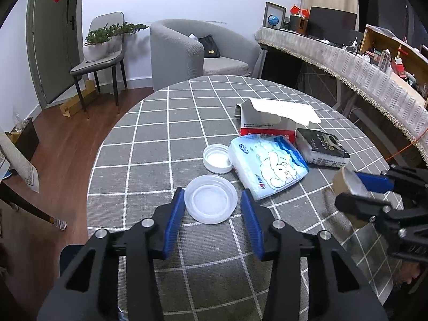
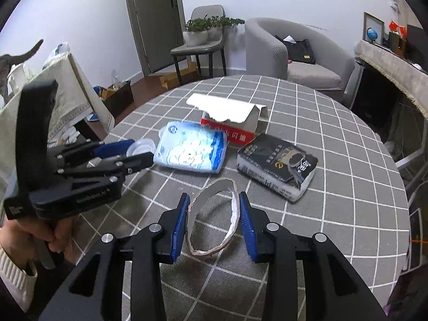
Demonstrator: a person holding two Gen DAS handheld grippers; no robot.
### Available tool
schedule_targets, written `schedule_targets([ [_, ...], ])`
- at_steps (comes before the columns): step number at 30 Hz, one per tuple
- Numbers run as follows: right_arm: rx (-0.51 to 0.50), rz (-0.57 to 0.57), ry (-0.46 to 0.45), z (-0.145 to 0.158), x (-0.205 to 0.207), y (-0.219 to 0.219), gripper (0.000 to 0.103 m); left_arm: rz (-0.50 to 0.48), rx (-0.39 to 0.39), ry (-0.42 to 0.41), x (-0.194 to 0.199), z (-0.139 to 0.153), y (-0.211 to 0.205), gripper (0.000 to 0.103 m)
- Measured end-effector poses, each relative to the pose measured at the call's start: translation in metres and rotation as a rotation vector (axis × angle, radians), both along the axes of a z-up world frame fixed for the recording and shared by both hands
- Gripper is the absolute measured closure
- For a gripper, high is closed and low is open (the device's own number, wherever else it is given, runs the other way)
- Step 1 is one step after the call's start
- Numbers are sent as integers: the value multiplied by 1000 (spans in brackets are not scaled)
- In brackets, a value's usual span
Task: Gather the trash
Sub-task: 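Grasp the silver ring with the right tool while the left grasps the white plastic lid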
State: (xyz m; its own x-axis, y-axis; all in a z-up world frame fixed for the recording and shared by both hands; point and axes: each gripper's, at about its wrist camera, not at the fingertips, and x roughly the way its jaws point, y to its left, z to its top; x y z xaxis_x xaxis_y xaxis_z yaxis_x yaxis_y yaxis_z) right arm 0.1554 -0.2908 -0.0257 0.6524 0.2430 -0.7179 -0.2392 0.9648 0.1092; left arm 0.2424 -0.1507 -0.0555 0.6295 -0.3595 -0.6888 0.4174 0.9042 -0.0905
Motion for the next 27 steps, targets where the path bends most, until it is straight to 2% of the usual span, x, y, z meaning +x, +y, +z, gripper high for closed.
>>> schedule_targets([
  [4, 29, 7, -14, 5, 3, 3, 66, 1, 2, -5, -1, 0, 1, 61],
  [12, 43, 26, -30, 11, 11, 19, 66, 5, -51, 5, -4, 3, 11, 61],
  [18, 62, 32, -37, 16, 17, 29, 66, 32, -55, -12, -7, 7, 29, 61],
  [27, 78, 77, -57, 27, 25, 71, 66, 80, -47, -24, -14, 13, 67, 61],
])
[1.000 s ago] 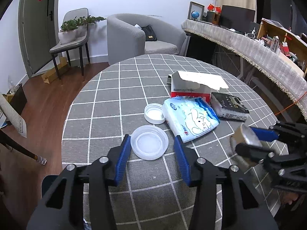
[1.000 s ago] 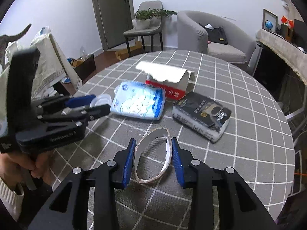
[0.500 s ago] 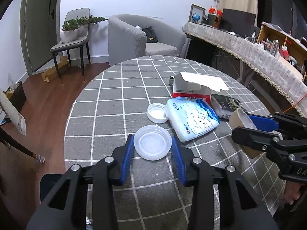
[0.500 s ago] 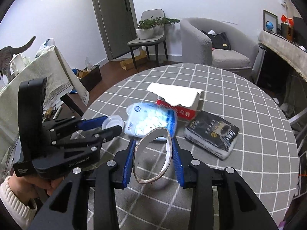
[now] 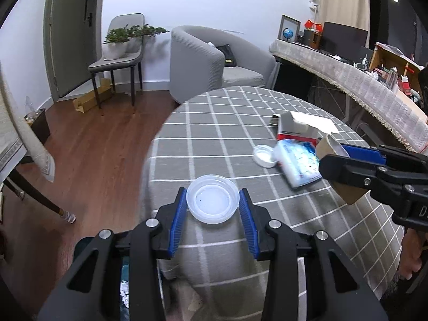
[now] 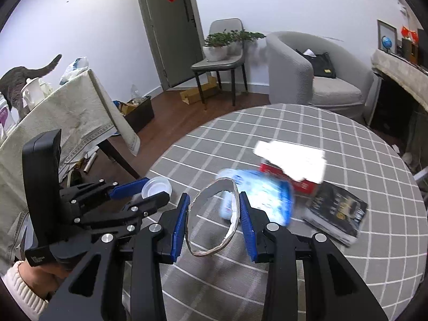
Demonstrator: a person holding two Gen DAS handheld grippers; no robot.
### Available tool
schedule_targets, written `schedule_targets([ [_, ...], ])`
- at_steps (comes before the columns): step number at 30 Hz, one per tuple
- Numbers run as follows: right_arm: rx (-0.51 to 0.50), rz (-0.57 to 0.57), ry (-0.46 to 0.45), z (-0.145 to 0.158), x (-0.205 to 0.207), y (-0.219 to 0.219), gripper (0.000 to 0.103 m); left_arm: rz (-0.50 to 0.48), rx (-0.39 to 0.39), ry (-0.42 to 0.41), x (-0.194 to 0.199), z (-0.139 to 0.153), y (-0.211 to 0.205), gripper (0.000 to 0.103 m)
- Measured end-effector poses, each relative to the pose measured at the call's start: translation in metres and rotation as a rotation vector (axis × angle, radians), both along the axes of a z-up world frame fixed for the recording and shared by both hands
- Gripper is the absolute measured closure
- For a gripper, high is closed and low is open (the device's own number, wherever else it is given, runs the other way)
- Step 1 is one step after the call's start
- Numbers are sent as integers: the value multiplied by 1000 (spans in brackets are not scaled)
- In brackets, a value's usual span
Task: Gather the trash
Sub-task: 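Grasp the silver ring with the right tool while the left grasps the white plastic lid, then carry the lid and ring to the bin and open both tools over it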
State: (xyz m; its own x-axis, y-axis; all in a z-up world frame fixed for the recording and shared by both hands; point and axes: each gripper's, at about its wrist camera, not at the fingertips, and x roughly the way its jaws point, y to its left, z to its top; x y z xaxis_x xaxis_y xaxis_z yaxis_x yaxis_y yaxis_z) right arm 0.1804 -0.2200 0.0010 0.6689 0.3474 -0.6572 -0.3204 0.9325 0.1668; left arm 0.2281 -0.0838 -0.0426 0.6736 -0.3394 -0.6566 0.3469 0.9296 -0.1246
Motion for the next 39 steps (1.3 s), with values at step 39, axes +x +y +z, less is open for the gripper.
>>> schedule_targets([
  [39, -20, 246, 96, -36, 27, 196, 65, 312, 106, 372, -9, -137, 198, 61],
])
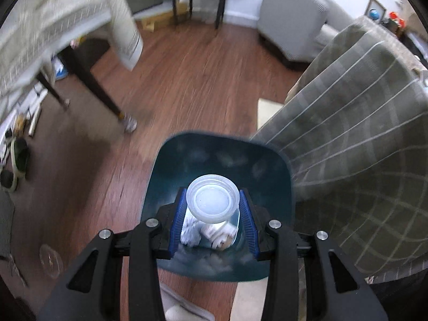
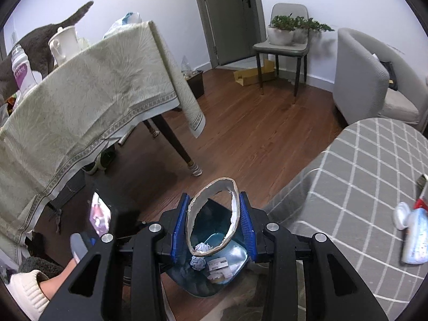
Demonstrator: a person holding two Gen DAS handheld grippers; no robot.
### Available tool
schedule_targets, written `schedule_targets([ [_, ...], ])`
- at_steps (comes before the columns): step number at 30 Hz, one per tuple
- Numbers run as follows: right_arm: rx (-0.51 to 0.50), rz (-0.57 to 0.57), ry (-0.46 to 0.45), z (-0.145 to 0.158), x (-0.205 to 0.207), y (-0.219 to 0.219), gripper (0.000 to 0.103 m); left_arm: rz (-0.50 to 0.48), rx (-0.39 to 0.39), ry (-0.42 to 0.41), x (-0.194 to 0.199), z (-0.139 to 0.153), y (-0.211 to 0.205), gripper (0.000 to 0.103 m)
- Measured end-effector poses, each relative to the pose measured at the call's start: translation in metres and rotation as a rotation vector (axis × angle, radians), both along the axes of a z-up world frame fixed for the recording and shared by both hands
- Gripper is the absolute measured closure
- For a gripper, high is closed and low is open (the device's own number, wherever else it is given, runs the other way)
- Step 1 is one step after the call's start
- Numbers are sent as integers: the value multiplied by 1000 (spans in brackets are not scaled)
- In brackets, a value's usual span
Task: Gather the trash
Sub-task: 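Carry the lid and ring to the bin and open both tools over it, then withdraw both open tools from the bin and return to the table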
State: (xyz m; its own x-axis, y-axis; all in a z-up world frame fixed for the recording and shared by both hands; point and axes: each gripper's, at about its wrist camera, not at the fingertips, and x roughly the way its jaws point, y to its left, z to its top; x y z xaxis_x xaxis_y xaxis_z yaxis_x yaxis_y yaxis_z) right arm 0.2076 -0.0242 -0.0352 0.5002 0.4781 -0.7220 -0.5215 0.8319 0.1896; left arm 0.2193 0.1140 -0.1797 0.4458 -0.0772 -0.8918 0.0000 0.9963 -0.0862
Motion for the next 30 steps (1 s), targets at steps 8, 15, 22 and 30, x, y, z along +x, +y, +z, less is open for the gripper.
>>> schedule_targets([
  [8, -31, 18, 79, -31, 13, 30, 65, 31, -47, 127, -5, -38, 24, 61],
  [15, -51, 32, 122, -51, 16, 52, 65, 24, -47, 165, -13, -51, 33, 56],
  [22, -75, 39, 168, -74, 20, 71, 66, 58, -63, 134, -18, -43, 52, 45],
  [30, -114, 37, 228, -105, 27, 85, 66, 68, -80, 39, -27, -8, 69, 35],
])
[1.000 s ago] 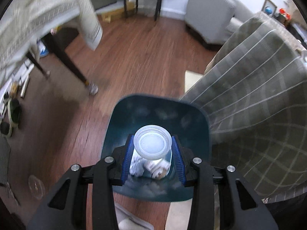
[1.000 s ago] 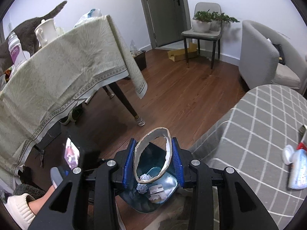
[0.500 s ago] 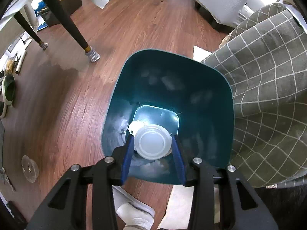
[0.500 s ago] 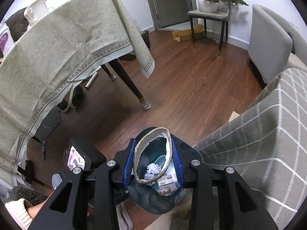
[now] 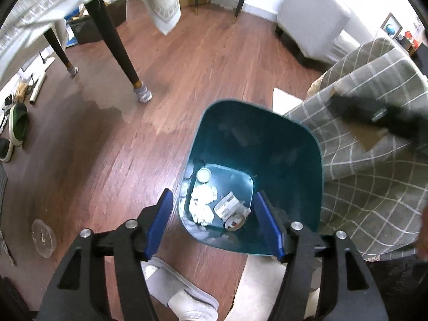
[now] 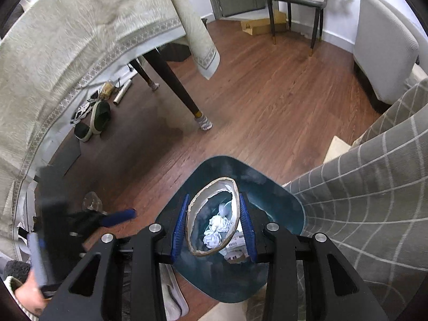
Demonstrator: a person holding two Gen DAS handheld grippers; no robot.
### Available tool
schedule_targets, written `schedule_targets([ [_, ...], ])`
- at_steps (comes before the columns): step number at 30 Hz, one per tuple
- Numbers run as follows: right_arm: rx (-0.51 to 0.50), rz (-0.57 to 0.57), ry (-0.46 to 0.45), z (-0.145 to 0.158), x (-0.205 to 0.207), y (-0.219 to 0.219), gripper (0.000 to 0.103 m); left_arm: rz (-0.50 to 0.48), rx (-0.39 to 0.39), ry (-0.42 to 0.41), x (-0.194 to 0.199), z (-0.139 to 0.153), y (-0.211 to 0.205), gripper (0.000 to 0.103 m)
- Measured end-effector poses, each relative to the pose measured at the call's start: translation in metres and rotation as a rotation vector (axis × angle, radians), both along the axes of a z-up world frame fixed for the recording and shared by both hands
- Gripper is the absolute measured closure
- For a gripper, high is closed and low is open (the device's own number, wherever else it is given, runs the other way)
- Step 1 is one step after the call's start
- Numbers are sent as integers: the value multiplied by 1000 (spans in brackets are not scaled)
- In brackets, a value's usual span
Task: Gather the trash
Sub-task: 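Withdraw both open tools from the bin and return to the table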
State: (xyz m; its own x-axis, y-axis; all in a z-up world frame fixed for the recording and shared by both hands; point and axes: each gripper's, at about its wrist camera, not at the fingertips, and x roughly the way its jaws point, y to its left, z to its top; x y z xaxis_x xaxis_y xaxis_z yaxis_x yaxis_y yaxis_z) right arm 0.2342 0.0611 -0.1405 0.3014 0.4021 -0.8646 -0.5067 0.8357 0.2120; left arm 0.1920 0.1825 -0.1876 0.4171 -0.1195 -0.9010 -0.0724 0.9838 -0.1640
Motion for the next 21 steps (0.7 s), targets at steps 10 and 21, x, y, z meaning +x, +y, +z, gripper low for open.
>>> schedule_targets([
  [10, -55, 2, 62, -39, 2, 17, 66, 28, -13, -125, -14, 49, 15, 35],
  [21, -149, 28, 146, -93, -5, 29, 65, 19, -28, -257, -32, 104, 10, 50],
])
